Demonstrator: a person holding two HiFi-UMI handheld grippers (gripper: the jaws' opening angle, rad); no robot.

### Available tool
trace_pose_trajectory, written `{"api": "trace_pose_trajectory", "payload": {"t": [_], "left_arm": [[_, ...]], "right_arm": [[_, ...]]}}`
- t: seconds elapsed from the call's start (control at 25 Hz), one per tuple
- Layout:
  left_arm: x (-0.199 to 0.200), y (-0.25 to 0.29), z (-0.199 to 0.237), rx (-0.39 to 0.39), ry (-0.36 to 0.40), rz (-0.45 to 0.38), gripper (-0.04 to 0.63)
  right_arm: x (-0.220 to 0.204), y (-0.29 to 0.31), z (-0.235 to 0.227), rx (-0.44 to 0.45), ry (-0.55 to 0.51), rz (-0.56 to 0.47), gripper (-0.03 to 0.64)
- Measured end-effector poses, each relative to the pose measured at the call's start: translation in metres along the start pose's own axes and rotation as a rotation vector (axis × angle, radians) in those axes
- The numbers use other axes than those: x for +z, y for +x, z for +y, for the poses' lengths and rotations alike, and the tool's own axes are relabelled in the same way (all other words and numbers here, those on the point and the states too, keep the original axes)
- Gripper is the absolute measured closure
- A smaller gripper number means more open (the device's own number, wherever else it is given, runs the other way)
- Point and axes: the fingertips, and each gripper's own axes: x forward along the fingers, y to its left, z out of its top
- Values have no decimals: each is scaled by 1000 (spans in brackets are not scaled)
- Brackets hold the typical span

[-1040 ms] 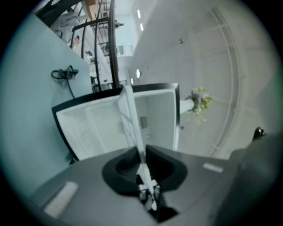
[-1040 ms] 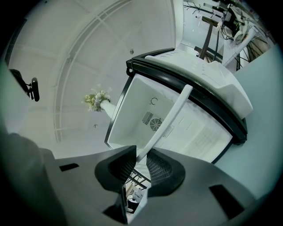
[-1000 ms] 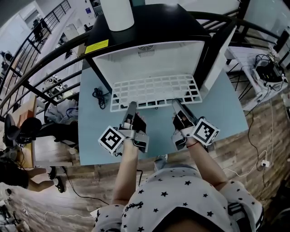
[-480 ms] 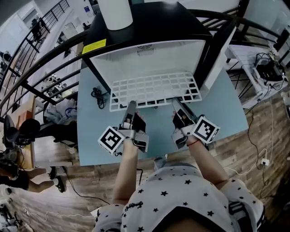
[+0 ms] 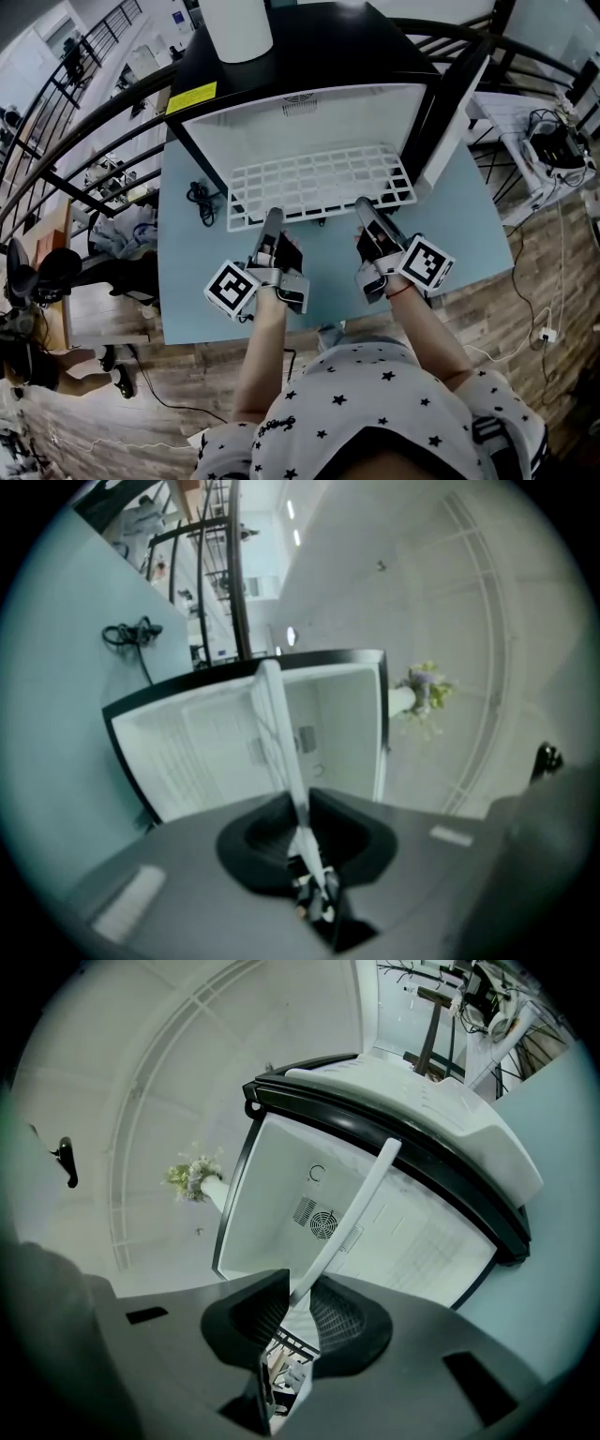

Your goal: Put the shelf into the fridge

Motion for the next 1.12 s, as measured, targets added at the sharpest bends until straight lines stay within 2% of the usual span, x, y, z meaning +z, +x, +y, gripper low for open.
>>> {"api": "trace_pose_trajectory", "payload": {"t": [0.28, 0.64, 1.12], "left_arm": [[3, 9, 1, 6, 0, -3, 551], [8, 23, 10, 19, 14, 4, 551], [16, 43, 27, 72, 44, 12, 546]], "right_arm": [[7, 10, -3, -2, 2, -7, 554], [9, 21, -21, -48, 46, -21, 554], [15, 42, -37, -69, 49, -39, 554]]}}
